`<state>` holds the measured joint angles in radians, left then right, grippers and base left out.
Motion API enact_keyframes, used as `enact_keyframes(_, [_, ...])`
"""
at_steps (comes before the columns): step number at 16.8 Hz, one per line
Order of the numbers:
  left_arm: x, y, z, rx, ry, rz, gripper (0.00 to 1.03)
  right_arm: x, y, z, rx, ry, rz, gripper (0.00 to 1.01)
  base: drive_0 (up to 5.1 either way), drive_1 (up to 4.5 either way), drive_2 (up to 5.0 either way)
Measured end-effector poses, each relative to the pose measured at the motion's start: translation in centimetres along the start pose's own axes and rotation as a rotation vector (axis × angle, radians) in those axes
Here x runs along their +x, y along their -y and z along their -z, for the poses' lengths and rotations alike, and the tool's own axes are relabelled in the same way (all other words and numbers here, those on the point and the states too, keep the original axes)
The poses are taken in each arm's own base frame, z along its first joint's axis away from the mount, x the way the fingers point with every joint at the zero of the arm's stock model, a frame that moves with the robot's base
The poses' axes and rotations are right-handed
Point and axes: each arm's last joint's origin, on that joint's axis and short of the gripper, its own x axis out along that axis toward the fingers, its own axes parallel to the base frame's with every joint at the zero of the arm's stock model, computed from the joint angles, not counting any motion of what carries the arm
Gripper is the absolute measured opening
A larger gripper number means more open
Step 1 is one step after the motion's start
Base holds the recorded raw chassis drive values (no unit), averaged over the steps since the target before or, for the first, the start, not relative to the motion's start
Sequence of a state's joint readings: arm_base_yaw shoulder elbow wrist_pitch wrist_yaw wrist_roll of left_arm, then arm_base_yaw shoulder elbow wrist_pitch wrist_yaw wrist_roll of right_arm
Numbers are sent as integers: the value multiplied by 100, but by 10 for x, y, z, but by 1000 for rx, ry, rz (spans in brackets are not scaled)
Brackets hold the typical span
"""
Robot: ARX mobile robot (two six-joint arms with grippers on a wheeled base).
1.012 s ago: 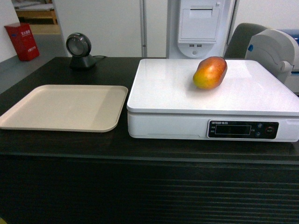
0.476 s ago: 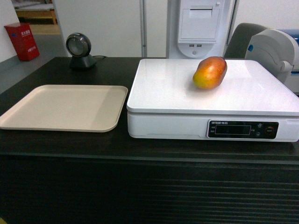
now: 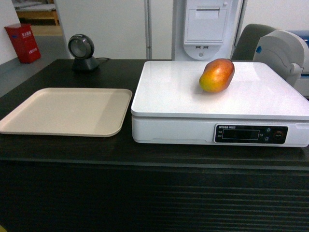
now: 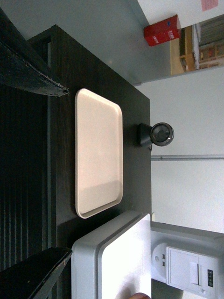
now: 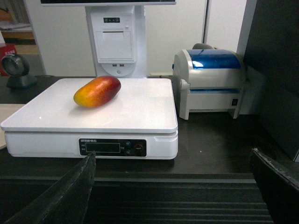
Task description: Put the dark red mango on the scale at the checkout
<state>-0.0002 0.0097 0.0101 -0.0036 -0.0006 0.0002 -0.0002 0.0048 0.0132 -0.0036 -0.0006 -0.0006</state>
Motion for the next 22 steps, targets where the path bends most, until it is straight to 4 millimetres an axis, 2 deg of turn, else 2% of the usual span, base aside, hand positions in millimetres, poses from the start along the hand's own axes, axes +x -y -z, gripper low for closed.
enact_keyframes(22, [0,0,0,0,0,0,98,0,0,0,0,0,1,98,0,0,0])
